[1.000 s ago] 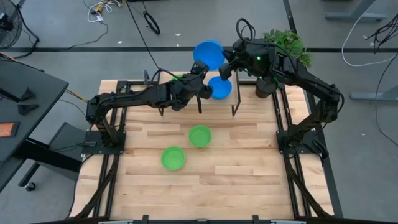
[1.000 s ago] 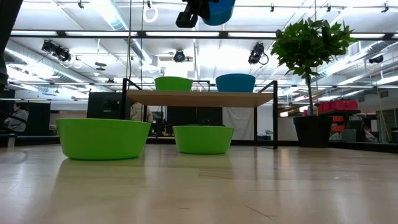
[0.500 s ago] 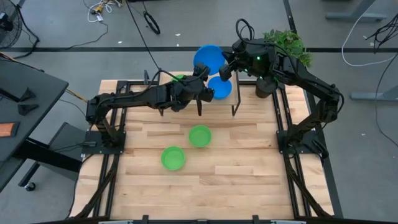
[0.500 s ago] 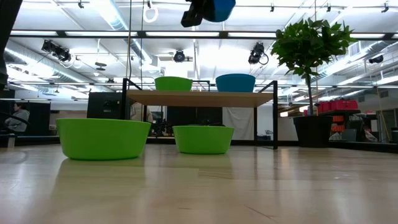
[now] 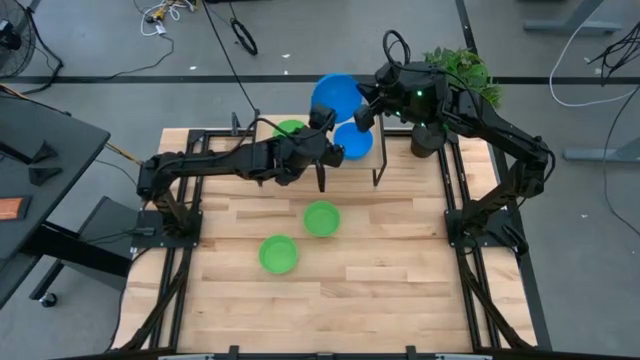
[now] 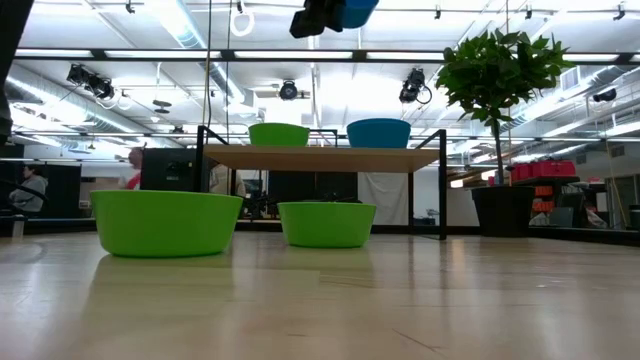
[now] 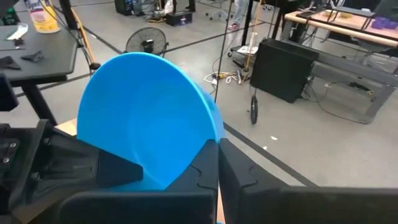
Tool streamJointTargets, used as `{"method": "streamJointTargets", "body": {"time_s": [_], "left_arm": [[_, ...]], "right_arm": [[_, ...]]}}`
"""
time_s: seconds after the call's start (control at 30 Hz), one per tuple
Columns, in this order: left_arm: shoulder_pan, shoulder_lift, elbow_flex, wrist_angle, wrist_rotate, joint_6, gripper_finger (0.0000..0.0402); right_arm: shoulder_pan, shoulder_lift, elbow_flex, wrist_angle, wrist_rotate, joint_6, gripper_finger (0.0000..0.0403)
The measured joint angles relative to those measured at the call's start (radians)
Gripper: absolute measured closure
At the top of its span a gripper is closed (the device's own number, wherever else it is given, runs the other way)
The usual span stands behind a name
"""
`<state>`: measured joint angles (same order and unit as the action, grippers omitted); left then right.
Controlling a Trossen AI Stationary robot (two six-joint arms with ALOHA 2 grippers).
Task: Pick & Place Mini bowls
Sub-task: Stack the blue bowl on the blue bowl on the shelf
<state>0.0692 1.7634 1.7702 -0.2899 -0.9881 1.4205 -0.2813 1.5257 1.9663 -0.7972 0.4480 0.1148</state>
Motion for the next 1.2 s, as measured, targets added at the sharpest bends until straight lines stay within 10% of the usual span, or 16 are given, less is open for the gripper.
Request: {"method": "streamJointTargets", "body": {"time_s": [0.77,1.2], "left_arm": [[-0.135,-0.074,-0.001,0.051,-0.05,-0.064,0.0243],[-0.204,-0.232,0.0,0.05,0.004,-0.479,0.0243]], "right_arm": [[-0.118,-0.001,0.001,-0.082,0.013,0.01,0.0403],[-0.204,0.004,0.001,-0.174,-0.121,0.072,0.0403]]}}
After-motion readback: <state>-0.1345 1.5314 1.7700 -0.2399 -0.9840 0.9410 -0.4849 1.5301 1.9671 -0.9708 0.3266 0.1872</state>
